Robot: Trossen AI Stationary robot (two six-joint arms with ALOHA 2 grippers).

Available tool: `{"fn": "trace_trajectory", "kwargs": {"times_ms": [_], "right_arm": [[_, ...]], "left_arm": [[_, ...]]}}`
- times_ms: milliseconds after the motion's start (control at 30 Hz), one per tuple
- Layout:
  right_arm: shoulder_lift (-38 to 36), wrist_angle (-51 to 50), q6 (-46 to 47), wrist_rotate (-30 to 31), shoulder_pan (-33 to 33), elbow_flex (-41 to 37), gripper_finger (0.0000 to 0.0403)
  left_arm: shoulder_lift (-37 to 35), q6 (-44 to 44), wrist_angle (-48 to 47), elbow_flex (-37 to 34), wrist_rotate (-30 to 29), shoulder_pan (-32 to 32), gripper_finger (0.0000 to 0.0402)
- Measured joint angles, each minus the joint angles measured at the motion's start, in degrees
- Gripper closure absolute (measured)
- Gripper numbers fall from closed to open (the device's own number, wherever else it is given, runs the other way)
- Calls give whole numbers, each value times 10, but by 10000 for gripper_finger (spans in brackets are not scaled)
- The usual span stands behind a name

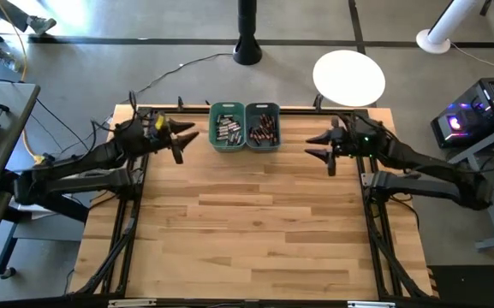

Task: Sort batteries
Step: Return to Home Position

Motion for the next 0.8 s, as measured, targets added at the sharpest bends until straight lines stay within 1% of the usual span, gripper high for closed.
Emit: {"fn": "trace_trajectory", "kwargs": {"times_ms": [100,200,333,433,533,667,800], "right_arm": [[-39,55,35,-25,-8,-52,270],[-70,96,64,-28,-8,-94,290],[-100,119,93,-28,-7,-124,322],[-119,134,109,-28,-7,-137,342],[-136,156,122,-28,-4,-154,356],[-158,196,135,-28,8,-193,367],[-177,259,143,-28,16,-238,371]], "left_arm": [[-34,-5,-4,-26,16,30,238],[-79,-23,-3,-63,29,24,244],[-164,-41,-4,-107,24,-19,262],[-230,-41,-11,-131,-7,-61,280],[-289,-41,-48,-143,-35,-99,297],[-344,-45,-98,-153,-42,-146,317],[-378,-40,-97,-169,-43,-190,331]]}}
